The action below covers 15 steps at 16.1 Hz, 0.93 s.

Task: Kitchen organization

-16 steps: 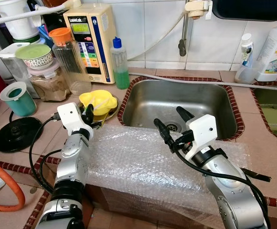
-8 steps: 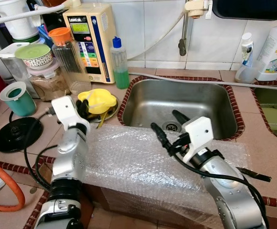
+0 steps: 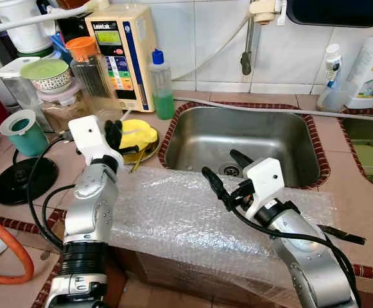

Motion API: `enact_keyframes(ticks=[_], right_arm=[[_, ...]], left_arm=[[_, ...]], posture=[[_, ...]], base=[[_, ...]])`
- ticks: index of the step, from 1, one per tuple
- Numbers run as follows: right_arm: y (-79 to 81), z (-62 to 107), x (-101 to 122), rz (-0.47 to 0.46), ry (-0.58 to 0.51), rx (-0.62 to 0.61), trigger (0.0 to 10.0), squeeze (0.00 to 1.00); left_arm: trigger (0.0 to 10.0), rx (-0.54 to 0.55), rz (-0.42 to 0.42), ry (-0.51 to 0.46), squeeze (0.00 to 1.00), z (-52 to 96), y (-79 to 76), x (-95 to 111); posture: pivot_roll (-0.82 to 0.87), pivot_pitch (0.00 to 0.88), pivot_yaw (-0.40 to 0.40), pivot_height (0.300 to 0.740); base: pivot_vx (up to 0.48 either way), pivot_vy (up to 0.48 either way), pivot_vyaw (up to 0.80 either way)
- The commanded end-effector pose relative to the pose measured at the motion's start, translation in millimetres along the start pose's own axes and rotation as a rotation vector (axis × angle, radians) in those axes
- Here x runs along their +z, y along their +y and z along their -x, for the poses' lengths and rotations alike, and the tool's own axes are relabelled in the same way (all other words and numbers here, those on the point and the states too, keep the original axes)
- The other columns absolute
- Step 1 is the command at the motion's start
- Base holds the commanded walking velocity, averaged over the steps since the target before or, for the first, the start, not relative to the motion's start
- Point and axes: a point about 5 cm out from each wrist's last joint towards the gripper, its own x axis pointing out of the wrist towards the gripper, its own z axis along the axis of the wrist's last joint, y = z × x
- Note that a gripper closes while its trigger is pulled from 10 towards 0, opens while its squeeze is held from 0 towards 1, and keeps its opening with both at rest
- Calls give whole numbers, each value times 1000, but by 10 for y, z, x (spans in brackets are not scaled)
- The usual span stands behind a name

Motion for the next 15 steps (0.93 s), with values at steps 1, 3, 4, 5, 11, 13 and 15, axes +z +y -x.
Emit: enact_keyframes(ticks=[1, 3, 4, 5, 11, 13, 15], right_arm=[[-54, -24, 31, 32, -11, -2, 10000, 0], [-107, -23, 12, 62, -6, -8, 10000, 0], [-128, -25, 9, 80, -4, -11, 10000, 0], [-177, -20, -3, 96, 3, -23, 10000, 0], [-234, 10, -70, 176, 25, -8, 10000, 0], [-243, -23, -85, 190, 24, -9, 10000, 0], [-245, -58, -133, 190, 37, -2, 10000, 0]], left_arm=[[0, -124, -38, 1, 0, 3, -111, 115], [0, -281, -32, 35, 0, -17, -276, 149], [0, -313, -20, 43, 0, -26, -321, 163], [0, -395, -30, 61, 0, -39, -432, 169], [0, -664, -30, 153, 0, 36, -817, 140], [0, -716, -5, 167, 0, 81, -939, 128], [0, -757, 23, 185, 0, 130, -1052, 102]], posture=[[-45, 0, 118, 740], [-45, 0, 119, 740], [-45, 0, 120, 740], [-45, 0, 120, 740], [-62, 0, 135, 740], [-62, 0, 135, 740], [-72, 0, 136, 740]], base=[[0, 0, 0], [0, 0, 0], [0, 0, 0], [0, 0, 0], [0, 0, 0], [0, 0, 0], [0, 0, 0]])
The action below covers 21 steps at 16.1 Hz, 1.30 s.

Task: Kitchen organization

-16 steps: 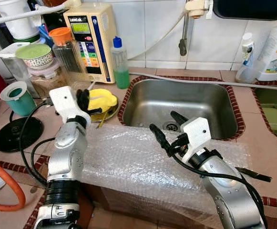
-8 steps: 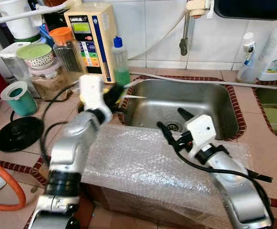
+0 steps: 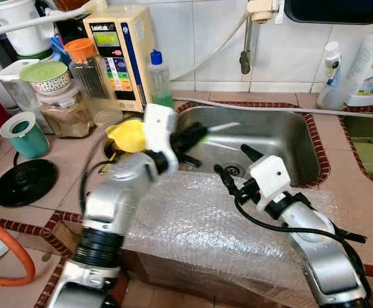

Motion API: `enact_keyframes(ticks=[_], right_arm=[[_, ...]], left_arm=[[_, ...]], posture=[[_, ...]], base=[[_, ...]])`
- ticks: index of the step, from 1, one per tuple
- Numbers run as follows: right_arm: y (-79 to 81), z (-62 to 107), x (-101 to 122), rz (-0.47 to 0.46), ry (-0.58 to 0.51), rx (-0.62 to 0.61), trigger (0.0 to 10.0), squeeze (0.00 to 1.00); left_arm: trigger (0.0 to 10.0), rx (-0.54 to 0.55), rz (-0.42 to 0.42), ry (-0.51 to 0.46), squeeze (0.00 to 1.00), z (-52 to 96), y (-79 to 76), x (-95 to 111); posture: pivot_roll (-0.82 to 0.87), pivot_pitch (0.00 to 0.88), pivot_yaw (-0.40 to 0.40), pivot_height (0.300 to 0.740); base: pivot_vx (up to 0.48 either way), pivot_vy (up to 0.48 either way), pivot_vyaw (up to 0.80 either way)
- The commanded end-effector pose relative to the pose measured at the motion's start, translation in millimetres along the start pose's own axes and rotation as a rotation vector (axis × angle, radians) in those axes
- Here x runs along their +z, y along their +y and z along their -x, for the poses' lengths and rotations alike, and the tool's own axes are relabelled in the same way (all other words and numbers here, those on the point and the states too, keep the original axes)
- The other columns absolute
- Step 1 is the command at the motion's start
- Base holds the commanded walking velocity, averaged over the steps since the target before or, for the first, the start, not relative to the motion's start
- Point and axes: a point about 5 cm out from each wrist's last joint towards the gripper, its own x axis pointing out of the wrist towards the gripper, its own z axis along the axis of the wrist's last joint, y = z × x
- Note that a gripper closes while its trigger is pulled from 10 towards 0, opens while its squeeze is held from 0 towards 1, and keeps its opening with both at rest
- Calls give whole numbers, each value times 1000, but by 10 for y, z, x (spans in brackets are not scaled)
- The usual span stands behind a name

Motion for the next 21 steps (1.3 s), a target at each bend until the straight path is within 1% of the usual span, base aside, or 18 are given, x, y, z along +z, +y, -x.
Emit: enact_keyframes(ticks=[1, 2, 3, 4, 5, 7, 8, 12, 14, 16, 19, 21], right_arm=[[27, -57, -25, 15, 6, 13, 10000, 0], [27, -86, -25, 21, 2, 12, 10000, 0], [7, -121, -28, 37, -9, 0, 8784, 0], [-27, -139, -45, 42, -3, -22, 0, 0], [-52, -147, -58, 57, 1, -34, 0, 0], [-172, -133, -54, 103, -7, -112, 0, 0], [-189, -123, -65, 101, -4, -121, 0, 0], [-183, -75, -189, 88, 45, -117, 0, 0], [-170, -71, -211, 76, 48, -117, 0, 0], [-166, -85, -229, 77, 46, -113, 0, 0], [-133, -124, -234, 65, 40, -85, 0, 0], [-126, -155, -222, 69, 29, -84, 0, 0]], left_arm=[[0, -51, -7, -6, 0, -17, -109, 52], [0, -63, 1, -1, 0, -29, -148, 40], [0, -84, 1, 10, 0, -41, -204, 13], [0, -87, 4, 15, 0, -47, -223, -2], [0, -85, 8, 21, 0, -48, -230, -11], [0, -88, 13, 45, 0, -36, -248, -51], [0, -83, 14, 48, 0, -26, -239, -59], [0, -87, 15, 44, 0, -28, -253, -42], [0, -81, 29, 45, 0, -21, -250, -43], [0, -87, 25, 56, 0, -24, -259, -72], [0, -108, 58, 71, 0, -34, -339, -152], [0, -112, 68, 79, 0, -30, -357, -181]], posture=[[-73, 0, 134, 740], [-73, 0, 134, 740], [-72, 0, 126, 740], [-74, 0, 124, 740], [-77, 0, 123, 740], [-77, 0, 121, 740], [-79, 0, 123, 740], [-80, 0, 126, 740], [-79, 0, 129, 740], [-79, 0, 129, 740], [-77, 0, 130, 740], [-79, 0, 132, 740]], base=[[0, 0, 0], [0, 0, 0], [0, 0, 0], [0, 0, 0], [0, 0, 0], [0, 0, 0], [0, 0, 0], [0, 0, 0], [0, 0, 0], [0, 0, 0], [0, 0, 0], [0, 0, 0]])
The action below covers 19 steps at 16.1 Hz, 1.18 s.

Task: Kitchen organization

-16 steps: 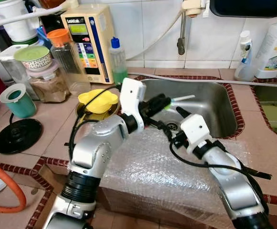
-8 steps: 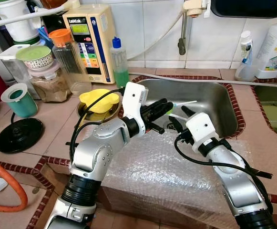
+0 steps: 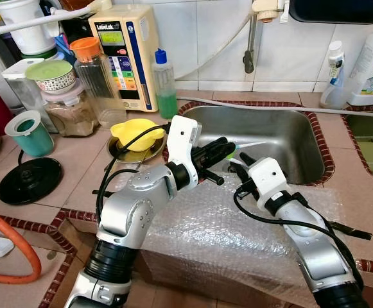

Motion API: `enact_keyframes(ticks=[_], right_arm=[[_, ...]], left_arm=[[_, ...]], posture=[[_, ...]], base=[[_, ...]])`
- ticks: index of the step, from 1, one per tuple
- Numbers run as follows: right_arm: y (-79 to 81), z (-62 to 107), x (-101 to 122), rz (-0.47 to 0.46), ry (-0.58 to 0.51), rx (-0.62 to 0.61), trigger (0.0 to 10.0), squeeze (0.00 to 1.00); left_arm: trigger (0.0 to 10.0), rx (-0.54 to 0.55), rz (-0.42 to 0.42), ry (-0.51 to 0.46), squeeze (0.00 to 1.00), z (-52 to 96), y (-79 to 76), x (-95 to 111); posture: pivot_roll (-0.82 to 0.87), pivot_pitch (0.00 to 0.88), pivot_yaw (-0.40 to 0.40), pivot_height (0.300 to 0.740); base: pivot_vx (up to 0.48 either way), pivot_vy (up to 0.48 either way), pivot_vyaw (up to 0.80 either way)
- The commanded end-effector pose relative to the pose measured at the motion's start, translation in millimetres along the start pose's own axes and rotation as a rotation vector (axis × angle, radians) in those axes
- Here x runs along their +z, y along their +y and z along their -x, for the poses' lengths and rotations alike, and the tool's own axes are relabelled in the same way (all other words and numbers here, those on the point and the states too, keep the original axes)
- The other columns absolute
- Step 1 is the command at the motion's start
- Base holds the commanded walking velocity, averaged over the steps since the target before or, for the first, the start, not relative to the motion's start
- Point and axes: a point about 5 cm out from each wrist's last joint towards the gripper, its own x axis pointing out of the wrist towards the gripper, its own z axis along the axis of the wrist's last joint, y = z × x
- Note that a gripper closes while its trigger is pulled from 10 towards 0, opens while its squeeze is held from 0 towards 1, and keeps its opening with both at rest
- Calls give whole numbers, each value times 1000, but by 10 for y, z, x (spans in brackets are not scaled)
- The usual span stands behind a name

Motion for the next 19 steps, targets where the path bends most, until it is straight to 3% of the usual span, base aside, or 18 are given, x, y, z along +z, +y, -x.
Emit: enact_keyframes(ticks=[1, 7, 8, 9, 10, 11, 19], right_arm=[[-6, -87, 109, 12, -48, 5, 0, 0], [-24, -131, 121, 23, -59, -7, 0, 0], [-44, -116, 92, 33, -50, -31, 0, 0], [-67, -107, 75, 38, -42, -49, 0, 0], [-82, -104, 66, 41, -38, -59, 0, 0], [-114, -99, 54, 49, -32, -71, 0, 0], [-398, -146, -41, 106, 56, -182, 0, 0]], left_arm=[[0, -12, 7, 26, 0, 5, -26, -47], [0, 15, 10, 37, 0, 28, 26, -111], [10000, 22, 21, 45, 0, 55, 40, -168], [10000, 39, 20, 46, 0, 68, 66, -201], [10000, 54, 16, 47, 212, 73, 86, -216], [10000, 75, 26, 55, 1000, 78, 130, -251], [10000, 164, -10, 57, 1000, 165, 356, -388]], posture=[[-81, 0, 133, 740], [-79, 0, 135, 740], [-78, 0, 138, 740], [-73, 0, 136, 740], [-74, 0, 136, 740], [-76, 0, 136, 740], [-80, 0, 140, 740]], base=[[0, 0, 0], [0, 0, 0], [0, 0, 0], [0, 0, 0], [0, 0, 0], [0, 0, 0], [0, 0, 0]])
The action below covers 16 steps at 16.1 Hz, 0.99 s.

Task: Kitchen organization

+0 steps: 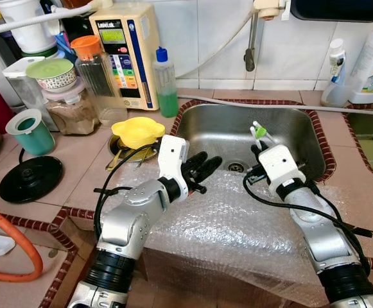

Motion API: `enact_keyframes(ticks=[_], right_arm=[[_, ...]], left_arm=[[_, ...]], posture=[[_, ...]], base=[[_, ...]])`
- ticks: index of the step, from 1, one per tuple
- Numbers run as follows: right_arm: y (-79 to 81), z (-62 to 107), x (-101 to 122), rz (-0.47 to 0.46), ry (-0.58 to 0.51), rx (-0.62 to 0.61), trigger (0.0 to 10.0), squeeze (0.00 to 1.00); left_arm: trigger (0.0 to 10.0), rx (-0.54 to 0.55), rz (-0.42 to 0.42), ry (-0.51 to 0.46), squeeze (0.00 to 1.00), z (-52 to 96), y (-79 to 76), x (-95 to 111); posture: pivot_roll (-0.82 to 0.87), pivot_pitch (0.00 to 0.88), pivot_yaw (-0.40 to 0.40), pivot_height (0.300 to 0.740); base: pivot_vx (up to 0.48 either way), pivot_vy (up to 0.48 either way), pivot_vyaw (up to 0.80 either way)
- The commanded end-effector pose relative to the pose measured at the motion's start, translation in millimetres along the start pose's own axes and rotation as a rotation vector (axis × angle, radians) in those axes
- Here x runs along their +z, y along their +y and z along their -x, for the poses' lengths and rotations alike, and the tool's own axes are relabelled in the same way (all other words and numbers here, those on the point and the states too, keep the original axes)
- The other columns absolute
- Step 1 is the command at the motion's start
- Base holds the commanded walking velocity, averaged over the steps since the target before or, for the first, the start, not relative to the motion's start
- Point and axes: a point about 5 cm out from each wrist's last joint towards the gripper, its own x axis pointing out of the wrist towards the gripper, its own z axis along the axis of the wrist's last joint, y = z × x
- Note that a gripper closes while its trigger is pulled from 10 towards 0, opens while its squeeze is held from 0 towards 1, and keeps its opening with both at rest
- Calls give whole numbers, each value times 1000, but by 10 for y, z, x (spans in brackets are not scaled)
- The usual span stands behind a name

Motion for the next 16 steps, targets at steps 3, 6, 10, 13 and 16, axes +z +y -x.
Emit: enact_keyframes(ticks=[3, 6, 10, 13, 16], right_arm=[[-82, -124, -24, -54, 41, 4, 0, 0], [-80, -238, -137, -73, 131, 117, 10000, 0], [-60, -262, -296, -48, 248, 203, 10000, 1000], [-80, -238, -356, -63, 280, 176, 10000, 1000], [-116, -175, -454, -67, 318, 127, 10000, 1000]], left_arm=[[10000, 44, -13, 46, 1000, 115, 113, -144], [10000, 36, -29, 84, 1000, 166, 113, -236], [10000, 25, -22, 114, 1000, 209, 77, -297], [10000, 25, -38, 123, 1000, 221, 69, -309], [10000, 47, -45, 97, 1000, 194, 81, -271]], posture=[[-75, 0, 141, 740], [-67, 0, 148, 740], [-62, 0, 158, 740], [-60, 0, 160, 740], [-68, 0, 162, 740]], base=[[0, 0, 0], [0, 0, 0], [0, 0, 0], [0, 0, 0], [0, 0, 0]])
